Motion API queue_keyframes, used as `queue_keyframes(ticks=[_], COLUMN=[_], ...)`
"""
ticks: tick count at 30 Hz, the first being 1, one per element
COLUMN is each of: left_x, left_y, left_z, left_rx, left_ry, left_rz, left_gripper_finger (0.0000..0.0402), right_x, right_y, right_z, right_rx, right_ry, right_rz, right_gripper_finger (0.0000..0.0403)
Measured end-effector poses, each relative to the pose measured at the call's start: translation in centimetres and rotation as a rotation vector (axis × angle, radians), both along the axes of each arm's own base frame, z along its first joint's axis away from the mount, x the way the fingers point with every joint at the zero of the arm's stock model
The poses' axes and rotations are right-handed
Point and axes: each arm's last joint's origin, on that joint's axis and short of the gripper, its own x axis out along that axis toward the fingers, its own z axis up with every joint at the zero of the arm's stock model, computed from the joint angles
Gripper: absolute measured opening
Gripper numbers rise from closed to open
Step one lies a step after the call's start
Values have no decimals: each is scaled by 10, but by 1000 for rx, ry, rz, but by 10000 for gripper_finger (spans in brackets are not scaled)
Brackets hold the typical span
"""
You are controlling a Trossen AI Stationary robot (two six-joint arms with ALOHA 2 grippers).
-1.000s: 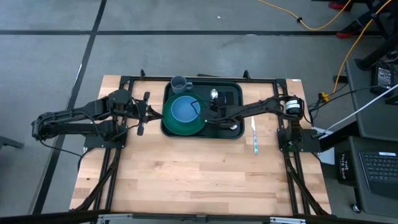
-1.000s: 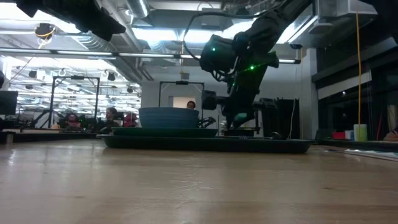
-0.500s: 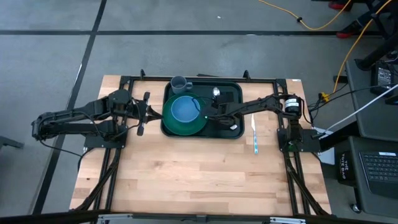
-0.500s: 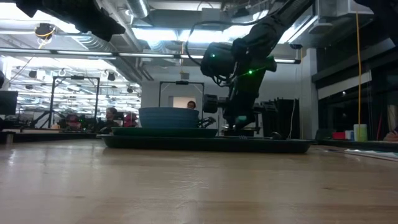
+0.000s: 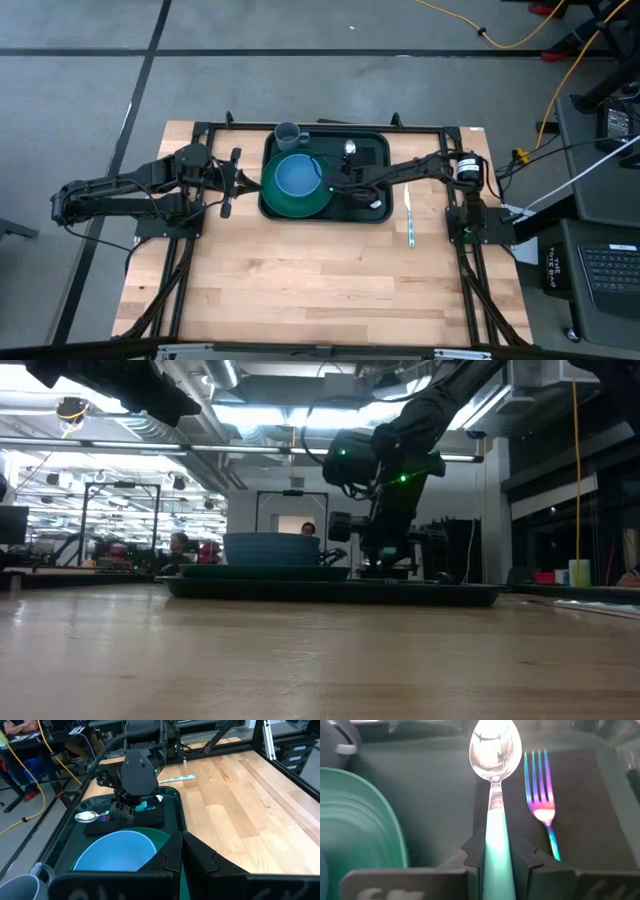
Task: Set up tray
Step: Put the green spoon on the black napkin to the left of the blue fork
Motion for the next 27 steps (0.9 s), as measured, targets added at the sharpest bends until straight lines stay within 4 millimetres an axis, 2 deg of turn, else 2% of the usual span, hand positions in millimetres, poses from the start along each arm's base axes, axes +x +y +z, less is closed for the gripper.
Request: queue_keyframes(ticks=[6, 27], left_x=[0, -1], left_y=[0, 0], left_z=[-1, -2], left_rx=[-3, -7], left_ry=[8, 22], left_rz=[0, 0], left_gripper_finger=[8, 4], right_x=[1, 0], right_y=[0, -12], right_z=[-16, -15], right_rx=[31, 42], right_ry=[3, -9], right_rz=[-23, -50], right_gripper_finger=[55, 55])
